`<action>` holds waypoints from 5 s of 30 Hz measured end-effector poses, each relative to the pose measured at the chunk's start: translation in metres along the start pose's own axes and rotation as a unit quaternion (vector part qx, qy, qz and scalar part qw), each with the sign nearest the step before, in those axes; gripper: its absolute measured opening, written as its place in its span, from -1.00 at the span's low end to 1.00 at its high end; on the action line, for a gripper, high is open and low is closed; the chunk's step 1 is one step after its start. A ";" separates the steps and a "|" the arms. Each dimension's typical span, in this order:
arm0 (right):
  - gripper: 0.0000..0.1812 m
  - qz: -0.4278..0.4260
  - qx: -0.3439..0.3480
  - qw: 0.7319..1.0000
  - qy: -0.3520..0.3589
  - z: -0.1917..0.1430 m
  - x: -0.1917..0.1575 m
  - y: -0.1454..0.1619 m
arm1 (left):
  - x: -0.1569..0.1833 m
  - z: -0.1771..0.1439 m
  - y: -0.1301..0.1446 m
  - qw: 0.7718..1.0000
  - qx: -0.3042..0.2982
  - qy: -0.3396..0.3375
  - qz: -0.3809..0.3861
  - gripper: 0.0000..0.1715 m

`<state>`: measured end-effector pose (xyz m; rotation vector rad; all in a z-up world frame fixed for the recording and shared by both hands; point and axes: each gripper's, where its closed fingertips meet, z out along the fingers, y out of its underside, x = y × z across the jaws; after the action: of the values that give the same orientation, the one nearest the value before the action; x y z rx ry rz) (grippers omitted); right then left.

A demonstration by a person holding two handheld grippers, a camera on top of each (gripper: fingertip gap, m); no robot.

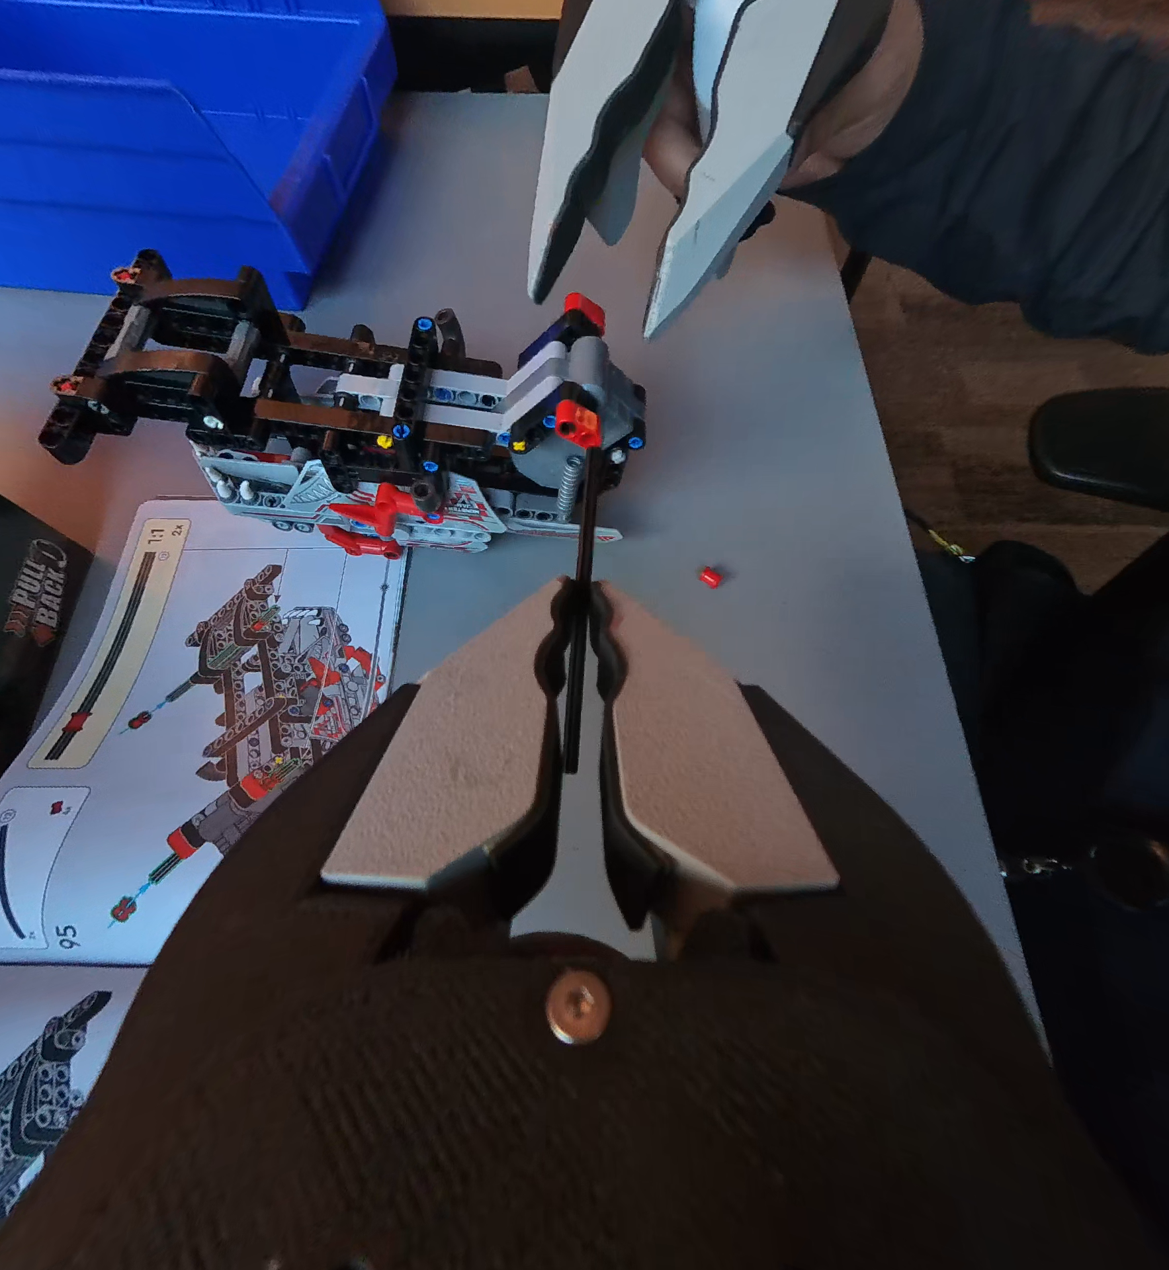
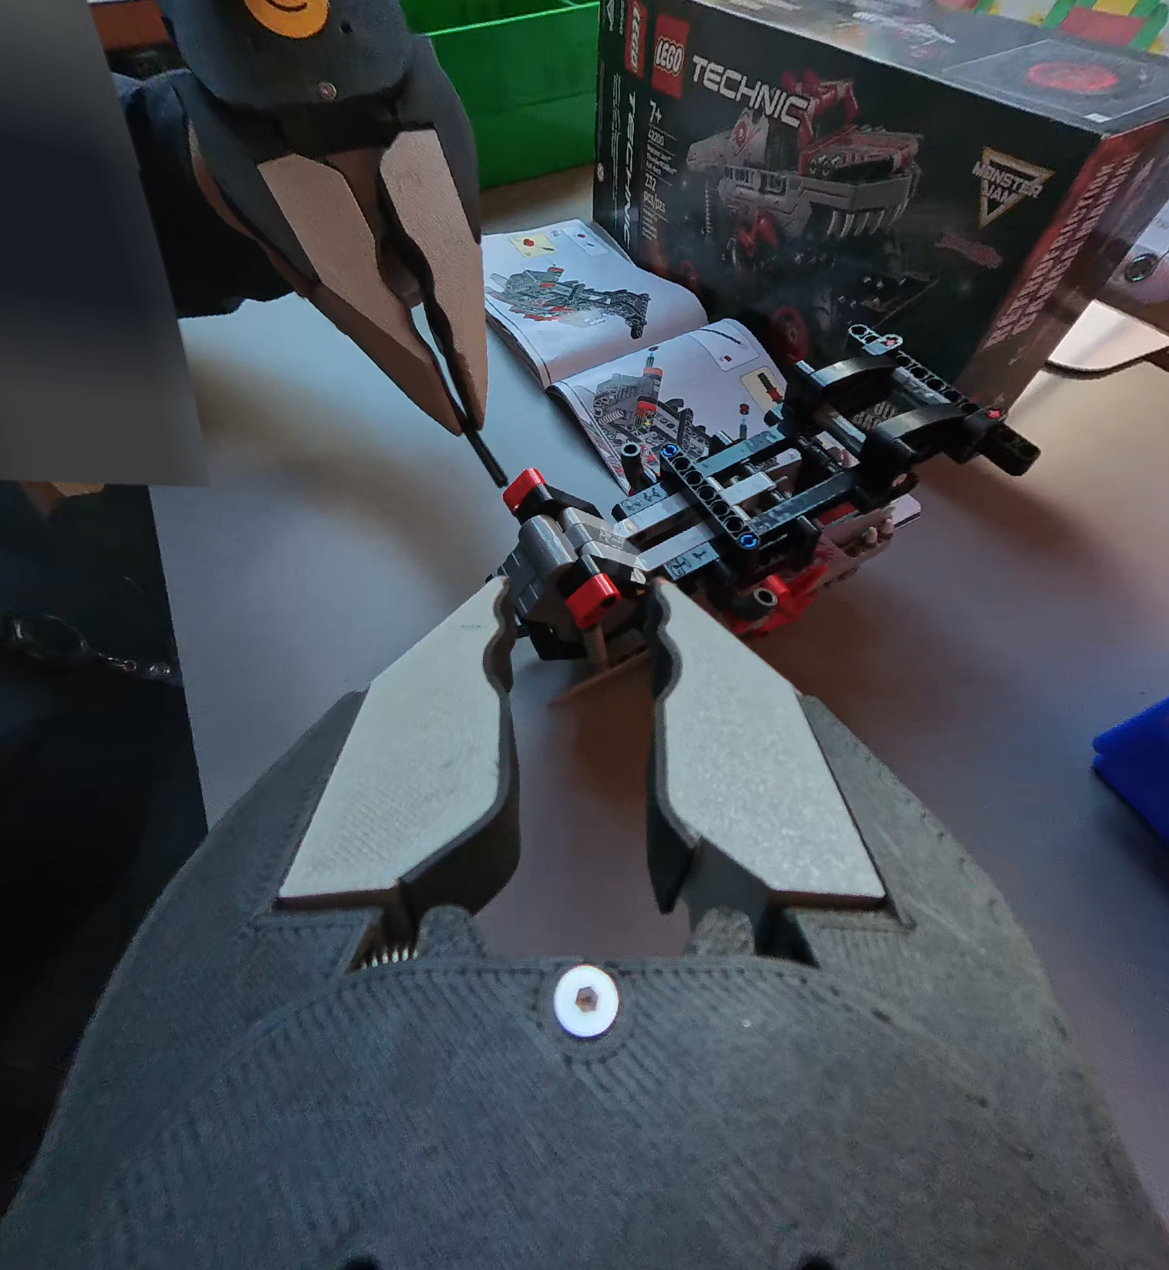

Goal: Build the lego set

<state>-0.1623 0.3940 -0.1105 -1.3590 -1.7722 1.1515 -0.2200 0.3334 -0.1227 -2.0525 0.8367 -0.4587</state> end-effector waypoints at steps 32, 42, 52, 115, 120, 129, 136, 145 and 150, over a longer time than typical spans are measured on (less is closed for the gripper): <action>-0.98 -0.434 -0.179 0.869 0.156 0.055 -0.059 -0.012 | 0.033 -0.009 -0.002 0.995 -0.083 -0.008 0.047 -1.00; -1.00 -0.456 -0.170 0.855 0.179 0.052 -0.054 -0.016 | 0.027 -0.012 0.005 0.991 -0.110 -0.039 0.071 -0.97; -1.00 -0.465 -0.154 0.852 0.185 0.054 -0.052 -0.013 | 0.023 -0.007 0.010 0.984 -0.142 -0.049 0.090 -0.98; -0.87 -0.360 -0.016 0.932 0.048 0.007 0.000 0.013 | 0.024 0.004 -0.032 0.951 -0.082 0.214 -0.208 -0.99; -0.85 -0.345 -0.001 0.938 0.033 0.011 -0.005 0.010 | 0.009 0.017 -0.012 0.970 -0.130 0.128 -0.163 -1.00; -0.83 -0.285 0.025 0.958 -0.014 0.008 -0.011 0.009 | 0.015 0.030 -0.025 0.981 -0.182 0.014 0.071 -1.00; -0.88 -0.267 0.021 0.963 -0.006 0.003 -0.008 0.020 | 0.014 0.033 -0.015 0.984 -0.170 0.014 0.052 -0.97; -0.73 -0.255 0.024 0.966 0.008 0.003 -0.002 0.015 | 0.013 0.002 -0.005 0.987 -0.159 -0.020 0.005 -0.77; -0.79 -0.258 0.020 0.966 -0.003 0.007 -0.004 0.013 | 0.018 0.005 -0.002 0.989 -0.146 -0.013 -0.001 -0.93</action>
<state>-0.1619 0.3899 -0.1256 -0.7925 -1.9378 0.8911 -0.2037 0.3248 -0.1238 -2.3214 0.9310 -0.3239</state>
